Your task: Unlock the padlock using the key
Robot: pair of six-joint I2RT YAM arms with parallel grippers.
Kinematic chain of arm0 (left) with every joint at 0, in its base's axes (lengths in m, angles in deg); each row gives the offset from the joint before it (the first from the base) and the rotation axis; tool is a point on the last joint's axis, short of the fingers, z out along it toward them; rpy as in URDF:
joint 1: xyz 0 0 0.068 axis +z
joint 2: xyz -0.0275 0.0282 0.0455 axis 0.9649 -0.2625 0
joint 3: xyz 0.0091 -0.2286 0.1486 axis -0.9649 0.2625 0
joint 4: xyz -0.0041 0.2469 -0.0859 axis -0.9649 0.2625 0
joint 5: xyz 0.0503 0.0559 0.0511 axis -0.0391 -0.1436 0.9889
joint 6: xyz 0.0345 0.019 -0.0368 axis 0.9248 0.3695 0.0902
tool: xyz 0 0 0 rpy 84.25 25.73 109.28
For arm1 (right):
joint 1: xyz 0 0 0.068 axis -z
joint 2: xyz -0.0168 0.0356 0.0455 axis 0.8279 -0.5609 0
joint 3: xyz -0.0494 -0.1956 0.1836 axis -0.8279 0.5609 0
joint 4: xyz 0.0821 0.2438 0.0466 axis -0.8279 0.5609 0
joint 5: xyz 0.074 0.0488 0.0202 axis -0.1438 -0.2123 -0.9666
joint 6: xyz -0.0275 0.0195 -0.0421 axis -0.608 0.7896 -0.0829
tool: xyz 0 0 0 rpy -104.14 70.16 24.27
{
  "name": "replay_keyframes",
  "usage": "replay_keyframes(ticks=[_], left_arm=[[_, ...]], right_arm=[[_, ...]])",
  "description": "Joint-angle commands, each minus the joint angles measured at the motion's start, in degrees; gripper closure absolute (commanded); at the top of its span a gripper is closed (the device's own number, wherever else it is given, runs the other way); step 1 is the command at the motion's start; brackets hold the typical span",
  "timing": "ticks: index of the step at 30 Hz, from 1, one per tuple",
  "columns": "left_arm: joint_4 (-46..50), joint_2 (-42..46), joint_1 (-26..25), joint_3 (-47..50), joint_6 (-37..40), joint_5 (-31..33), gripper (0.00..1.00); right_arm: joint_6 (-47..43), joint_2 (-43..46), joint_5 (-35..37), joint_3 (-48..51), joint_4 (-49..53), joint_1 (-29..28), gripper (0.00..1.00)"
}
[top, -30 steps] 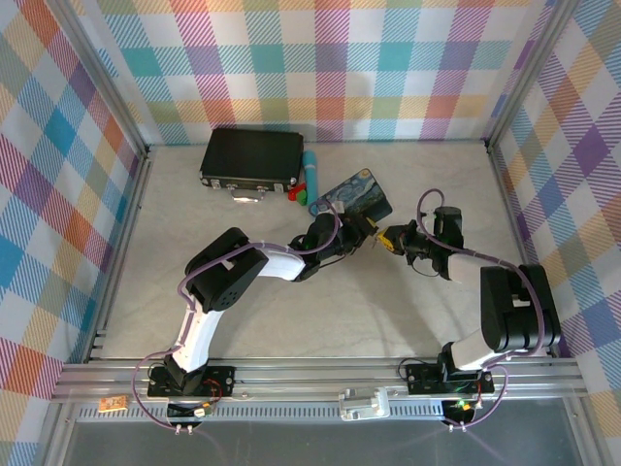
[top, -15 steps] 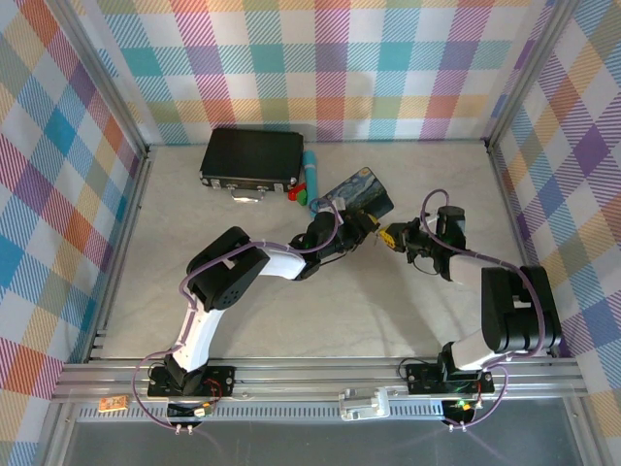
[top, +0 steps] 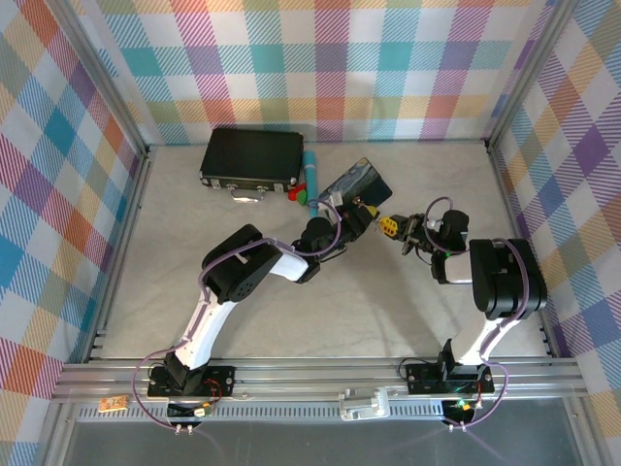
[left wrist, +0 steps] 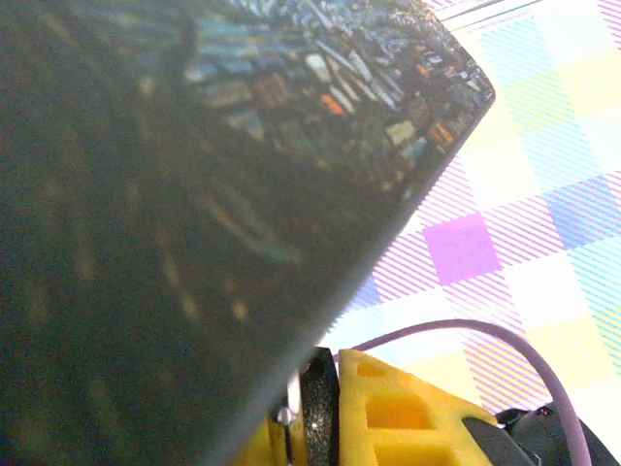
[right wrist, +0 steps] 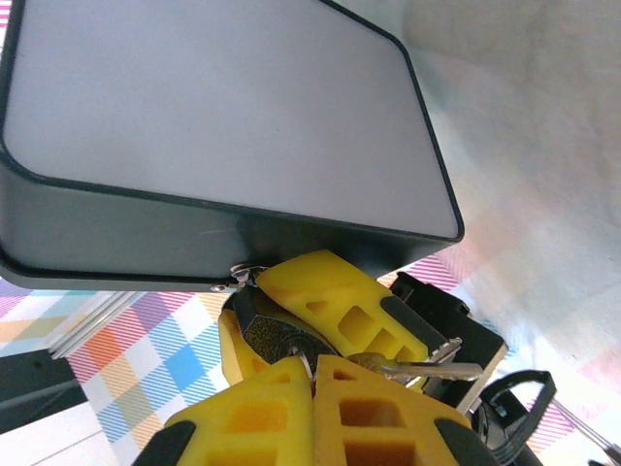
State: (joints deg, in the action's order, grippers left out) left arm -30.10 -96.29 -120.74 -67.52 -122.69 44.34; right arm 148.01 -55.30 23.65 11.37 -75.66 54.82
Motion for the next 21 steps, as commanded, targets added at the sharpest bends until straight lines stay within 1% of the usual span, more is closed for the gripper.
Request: replay_keyframes(ticks=[1,3,5,8,9,11,13,15,17,21], left_arm=[[-0.37,-0.78,-5.38,-1.51,3.25,-16.08,1.00],[3.02,0.31,-5.37,-1.51,4.69,-15.80,1.00],[6.06,1.22,-5.39,-1.51,5.82,-15.50,1.00],[11.86,2.29,-5.15,-2.02,6.83,-14.00,1.00],[13.74,2.47,-5.07,-2.19,7.06,-13.37,1.00],[17.17,3.49,-4.77,-2.22,7.57,-12.04,1.00],[20.58,4.22,-4.45,-2.34,8.01,-10.79,1.00],[23.28,4.92,-4.19,-2.70,8.62,-10.09,1.00],[26.05,5.43,-4.05,-3.08,8.85,-9.25,1.00],[31.79,5.75,-3.87,-4.41,9.10,-7.92,1.00]], right_arm=[[14.76,-0.36,6.07,-0.95,-16.68,-1.62,1.00],[12.72,-0.69,5.54,-1.21,-16.44,-1.49,1.00],[7.03,-0.25,3.01,-2.75,-12.26,-0.98,1.00],[-7.61,4.10,0.75,-4.63,2.99,-0.38,0.99],[-12.46,5.58,0.56,-5.26,8.18,-0.22,0.97],[-24.80,10.48,1.31,-7.12,21.80,0.16,0.92],[-35.84,14.96,3.74,-9.44,35.34,0.32,0.86],[-42.51,18.24,6.14,-10.65,44.18,0.60,0.79],[-45.96,19.62,7.09,-11.18,47.87,1.04,0.73],[-53.52,19.52,7.86,-12.74,55.03,1.24,0.62]])
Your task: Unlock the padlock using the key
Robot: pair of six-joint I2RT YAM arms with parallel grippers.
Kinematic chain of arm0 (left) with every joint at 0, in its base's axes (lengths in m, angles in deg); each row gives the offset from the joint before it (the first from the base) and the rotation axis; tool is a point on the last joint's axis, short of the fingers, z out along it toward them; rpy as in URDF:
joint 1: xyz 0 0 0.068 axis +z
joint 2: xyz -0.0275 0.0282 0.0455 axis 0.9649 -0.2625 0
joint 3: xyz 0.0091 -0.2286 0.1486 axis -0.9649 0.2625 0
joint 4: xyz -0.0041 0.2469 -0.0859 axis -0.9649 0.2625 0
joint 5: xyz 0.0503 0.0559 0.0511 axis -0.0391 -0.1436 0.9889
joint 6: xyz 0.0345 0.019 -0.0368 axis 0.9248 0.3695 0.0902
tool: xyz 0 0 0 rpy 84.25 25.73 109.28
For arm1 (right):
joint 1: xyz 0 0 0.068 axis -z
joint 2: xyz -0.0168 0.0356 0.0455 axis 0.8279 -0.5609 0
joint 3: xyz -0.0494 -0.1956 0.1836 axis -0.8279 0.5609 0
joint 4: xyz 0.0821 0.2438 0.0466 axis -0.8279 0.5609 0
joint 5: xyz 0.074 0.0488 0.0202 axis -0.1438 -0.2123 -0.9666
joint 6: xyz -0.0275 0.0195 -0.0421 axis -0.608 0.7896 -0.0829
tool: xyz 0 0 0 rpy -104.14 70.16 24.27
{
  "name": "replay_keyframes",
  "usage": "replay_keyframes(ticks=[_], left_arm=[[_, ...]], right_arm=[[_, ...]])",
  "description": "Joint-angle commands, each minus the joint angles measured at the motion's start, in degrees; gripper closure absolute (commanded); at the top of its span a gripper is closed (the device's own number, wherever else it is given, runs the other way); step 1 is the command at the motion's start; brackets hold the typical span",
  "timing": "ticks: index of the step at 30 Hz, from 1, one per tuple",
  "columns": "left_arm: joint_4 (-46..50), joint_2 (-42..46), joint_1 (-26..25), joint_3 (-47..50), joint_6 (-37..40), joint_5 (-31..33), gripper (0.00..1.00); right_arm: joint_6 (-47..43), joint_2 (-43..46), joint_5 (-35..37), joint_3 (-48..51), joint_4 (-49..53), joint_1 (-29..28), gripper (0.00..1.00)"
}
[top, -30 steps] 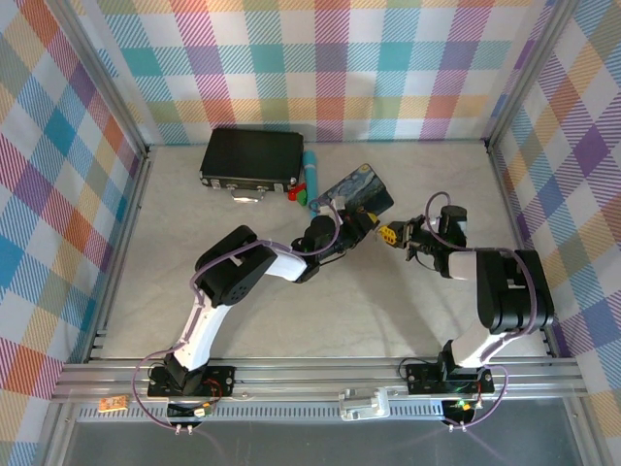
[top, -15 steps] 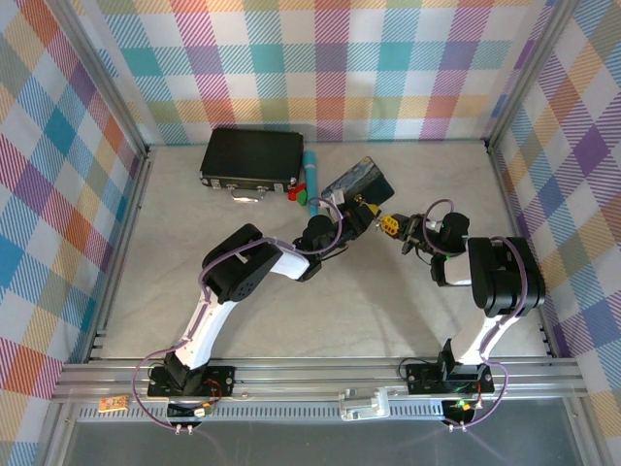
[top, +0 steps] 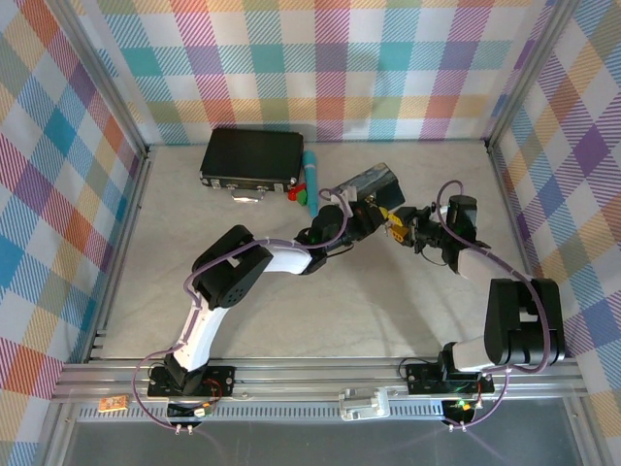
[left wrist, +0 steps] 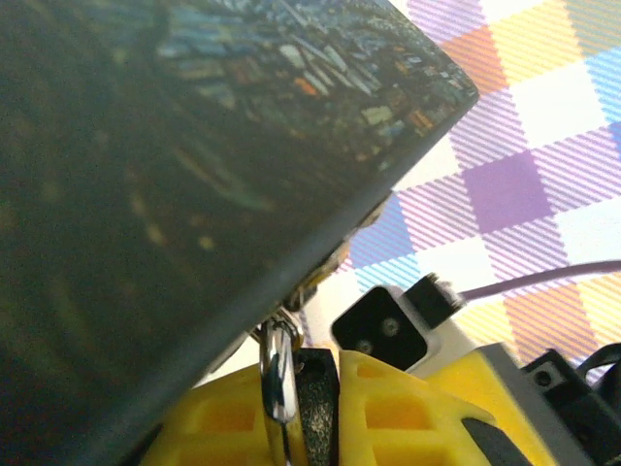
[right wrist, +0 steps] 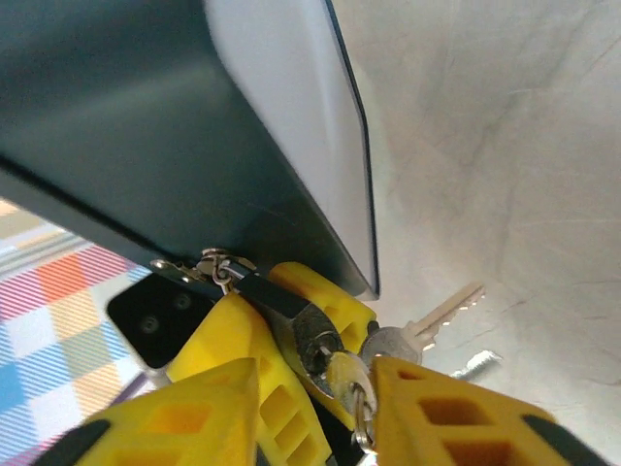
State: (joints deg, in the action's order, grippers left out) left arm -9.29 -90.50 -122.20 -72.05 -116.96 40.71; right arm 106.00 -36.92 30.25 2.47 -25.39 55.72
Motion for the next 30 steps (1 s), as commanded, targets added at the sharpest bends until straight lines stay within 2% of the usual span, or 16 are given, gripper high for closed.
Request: replay_keyframes(ticks=[1,6,13,20,25,27,30], left_arm=[[12.24,0.17,-2.47,0.05,3.47,-3.55,1.00],[16.55,0.43,-2.33,-0.29,5.05,-0.99,1.00],[18.64,-1.34,-2.37,-1.62,5.74,0.39,1.00],[21.85,-3.01,-2.34,-2.83,7.17,1.22,1.00],[23.95,-1.79,-1.82,-1.74,7.08,1.13,0.68],[25.15,-0.91,-1.53,-1.33,7.34,1.40,0.60],[26.80,0.25,-0.95,-1.05,7.65,1.64,0.53]], right_arm=[[-14.22,1.34,2.31,-4.42,7.43,0.34,0.59],[-25.86,4.04,9.81,-6.24,18.45,0.37,0.50],[-35.50,7.97,17.75,-7.77,27.12,0.36,0.40],[-40.70,9.40,19.56,-7.81,28.77,0.28,0.37],[-44.64,8.05,18.65,-8.01,29.14,-0.80,0.37],[-45.90,7.92,19.18,-7.22,28.35,-1.87,0.37],[-46.73,8.29,20.35,-6.52,27.64,-3.09,0.37]])
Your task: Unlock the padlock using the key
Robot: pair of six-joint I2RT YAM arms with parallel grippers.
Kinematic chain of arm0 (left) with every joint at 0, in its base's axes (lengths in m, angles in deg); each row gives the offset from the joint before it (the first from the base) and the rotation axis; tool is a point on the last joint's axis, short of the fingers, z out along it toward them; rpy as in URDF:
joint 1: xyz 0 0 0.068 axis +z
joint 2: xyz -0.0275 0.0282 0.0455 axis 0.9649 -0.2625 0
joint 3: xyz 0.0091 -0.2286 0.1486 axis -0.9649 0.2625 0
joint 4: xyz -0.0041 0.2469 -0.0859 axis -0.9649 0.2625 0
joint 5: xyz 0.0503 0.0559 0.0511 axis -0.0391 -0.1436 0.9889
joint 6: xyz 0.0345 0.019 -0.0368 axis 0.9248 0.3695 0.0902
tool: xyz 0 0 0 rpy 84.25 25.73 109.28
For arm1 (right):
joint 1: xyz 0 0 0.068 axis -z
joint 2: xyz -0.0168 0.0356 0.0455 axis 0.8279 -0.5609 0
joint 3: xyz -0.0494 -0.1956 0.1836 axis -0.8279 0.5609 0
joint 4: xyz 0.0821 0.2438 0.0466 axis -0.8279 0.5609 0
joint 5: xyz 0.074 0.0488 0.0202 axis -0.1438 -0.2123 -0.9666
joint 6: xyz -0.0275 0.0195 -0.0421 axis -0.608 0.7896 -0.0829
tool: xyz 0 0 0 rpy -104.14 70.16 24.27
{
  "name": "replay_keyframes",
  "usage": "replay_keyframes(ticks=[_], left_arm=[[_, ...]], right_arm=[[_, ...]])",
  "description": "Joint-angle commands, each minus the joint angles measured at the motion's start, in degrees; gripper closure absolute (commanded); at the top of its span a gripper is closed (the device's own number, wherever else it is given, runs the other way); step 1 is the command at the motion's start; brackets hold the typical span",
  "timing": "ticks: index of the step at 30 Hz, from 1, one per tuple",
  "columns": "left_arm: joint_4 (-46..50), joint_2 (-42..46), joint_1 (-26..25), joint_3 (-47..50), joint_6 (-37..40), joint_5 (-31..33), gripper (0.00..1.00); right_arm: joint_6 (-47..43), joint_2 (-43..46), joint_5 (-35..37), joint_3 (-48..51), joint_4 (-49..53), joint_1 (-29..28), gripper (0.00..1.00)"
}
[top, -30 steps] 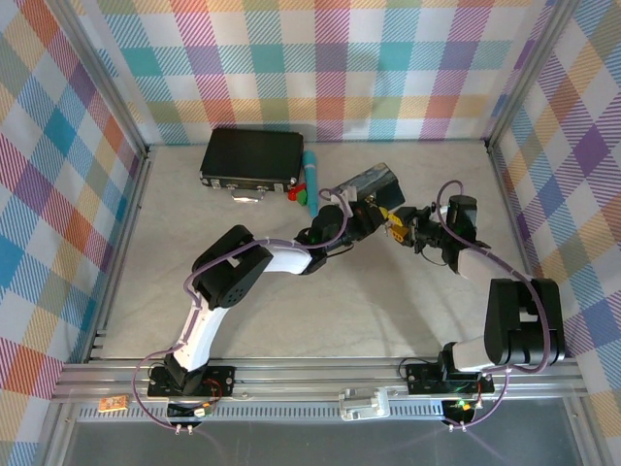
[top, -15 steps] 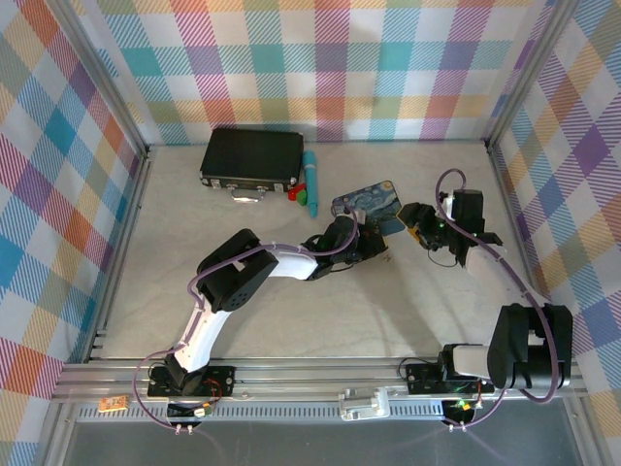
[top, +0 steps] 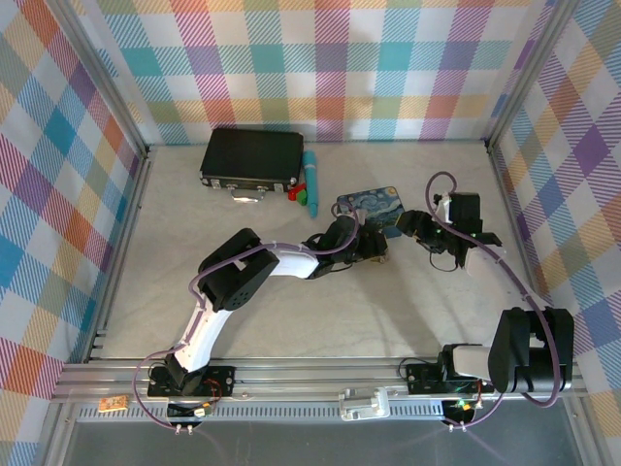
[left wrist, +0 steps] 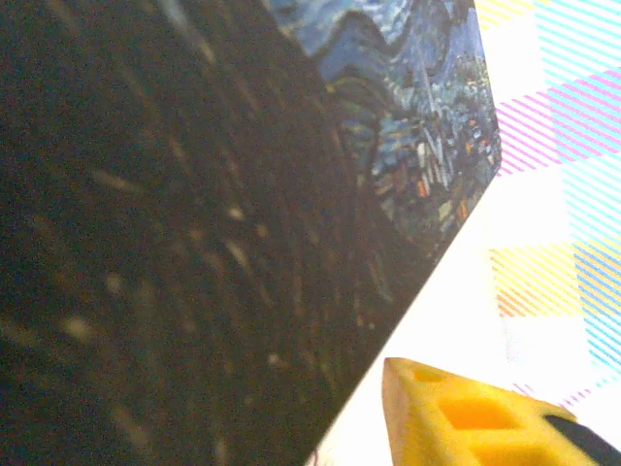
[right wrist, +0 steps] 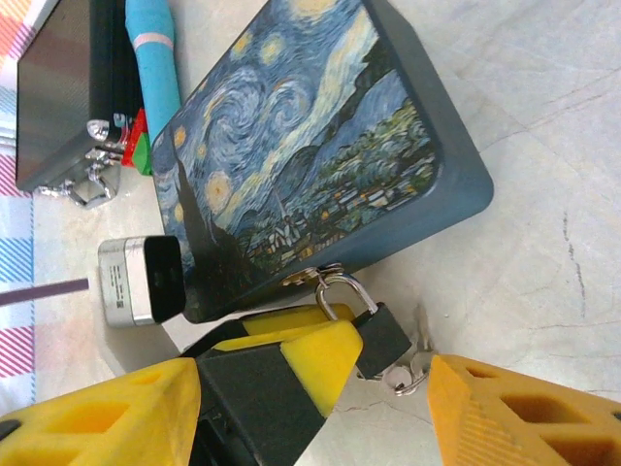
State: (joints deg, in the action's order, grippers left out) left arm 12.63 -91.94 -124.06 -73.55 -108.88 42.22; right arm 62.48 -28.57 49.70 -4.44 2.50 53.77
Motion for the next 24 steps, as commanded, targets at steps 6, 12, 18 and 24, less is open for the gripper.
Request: replay_keyframes(ticks=[6,12,18,24], left_arm=[[1.06,4.97,2.33,4.33,-3.64,-1.51,0.43],[-2.29,13.38,5.16,14.38,-6.11,-2.43,0.39],[-2.18,23.91,9.10,24.31,-6.68,0.04,0.39],[0.52,27.38,12.24,25.79,-6.15,1.54,0.39]], right_arm=[[-7.60,-0.24,5.57,-1.21,2.54,-5.28,0.38],[-14.94,-4.72,17.77,-5.47,9.45,-16.29,0.38],[-16.49,-12.26,24.70,-9.95,14.30,-22.94,0.45],[-16.30,-19.25,35.33,-14.47,18.54,-28.17,0.49]])
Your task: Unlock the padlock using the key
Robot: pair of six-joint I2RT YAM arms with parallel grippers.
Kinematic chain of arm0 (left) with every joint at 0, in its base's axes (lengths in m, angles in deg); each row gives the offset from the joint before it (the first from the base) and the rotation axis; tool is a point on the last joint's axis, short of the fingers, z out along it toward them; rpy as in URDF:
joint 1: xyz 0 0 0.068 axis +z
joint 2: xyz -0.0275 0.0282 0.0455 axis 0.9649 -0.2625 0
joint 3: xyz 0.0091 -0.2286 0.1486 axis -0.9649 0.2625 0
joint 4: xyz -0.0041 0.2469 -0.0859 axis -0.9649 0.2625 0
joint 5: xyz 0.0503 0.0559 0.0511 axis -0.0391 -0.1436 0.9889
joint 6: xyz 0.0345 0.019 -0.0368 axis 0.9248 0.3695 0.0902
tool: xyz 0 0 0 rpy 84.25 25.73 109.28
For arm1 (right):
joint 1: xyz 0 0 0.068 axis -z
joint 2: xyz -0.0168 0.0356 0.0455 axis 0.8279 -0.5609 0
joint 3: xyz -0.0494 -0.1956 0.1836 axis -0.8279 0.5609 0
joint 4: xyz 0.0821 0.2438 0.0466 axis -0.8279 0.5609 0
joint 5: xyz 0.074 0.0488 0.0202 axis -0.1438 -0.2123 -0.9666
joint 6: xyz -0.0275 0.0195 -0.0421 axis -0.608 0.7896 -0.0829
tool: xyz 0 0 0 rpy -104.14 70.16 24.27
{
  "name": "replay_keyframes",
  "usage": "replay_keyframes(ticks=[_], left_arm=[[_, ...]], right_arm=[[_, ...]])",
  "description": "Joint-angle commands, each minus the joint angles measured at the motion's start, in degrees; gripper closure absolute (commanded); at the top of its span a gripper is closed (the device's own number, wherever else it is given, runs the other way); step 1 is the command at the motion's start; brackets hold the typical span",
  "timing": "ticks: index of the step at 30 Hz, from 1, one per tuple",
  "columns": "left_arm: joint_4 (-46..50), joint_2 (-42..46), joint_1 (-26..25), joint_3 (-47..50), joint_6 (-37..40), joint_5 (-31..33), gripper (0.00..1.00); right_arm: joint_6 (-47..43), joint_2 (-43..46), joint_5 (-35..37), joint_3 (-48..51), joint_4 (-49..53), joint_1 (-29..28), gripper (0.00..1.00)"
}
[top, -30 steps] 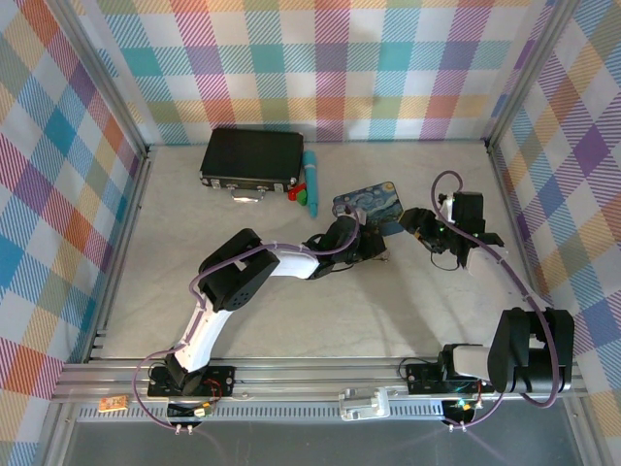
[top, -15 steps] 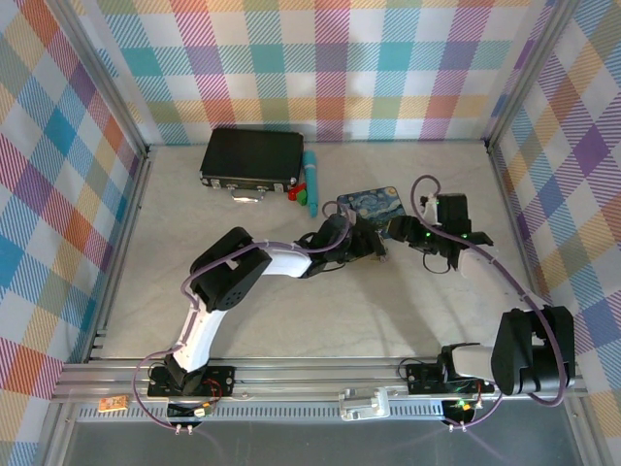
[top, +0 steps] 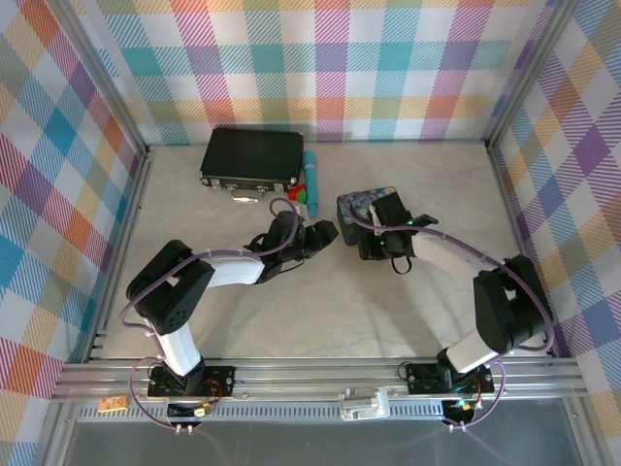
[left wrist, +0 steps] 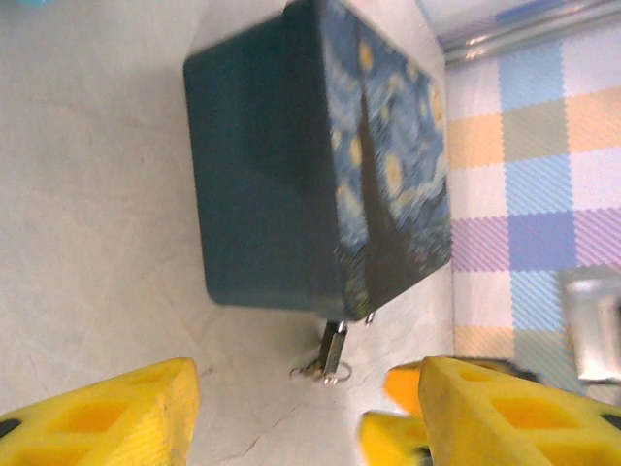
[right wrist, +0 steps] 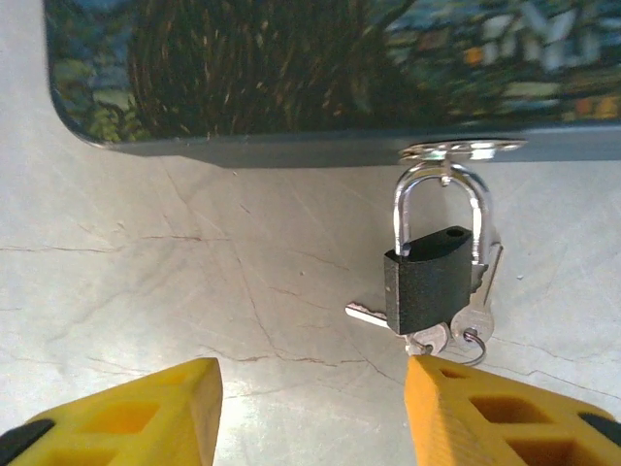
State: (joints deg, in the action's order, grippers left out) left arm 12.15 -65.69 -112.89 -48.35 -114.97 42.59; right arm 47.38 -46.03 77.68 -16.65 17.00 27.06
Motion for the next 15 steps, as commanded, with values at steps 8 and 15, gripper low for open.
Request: replay_keyframes(ticks=[8,15], left_arm=[[-4.37,-2.79,1.72,-0.51,-3.25,0.51,0.39],[-8.37,-5.37,1.98,-0.43,-5.58,-1.19,0.40]], right_arm=[[-1.42,-5.82,15.72,-3.19,2.77,-3.09,0.57],[-2.44,-8.83,16.99,-4.03,1.22,-3.20,0.62]])
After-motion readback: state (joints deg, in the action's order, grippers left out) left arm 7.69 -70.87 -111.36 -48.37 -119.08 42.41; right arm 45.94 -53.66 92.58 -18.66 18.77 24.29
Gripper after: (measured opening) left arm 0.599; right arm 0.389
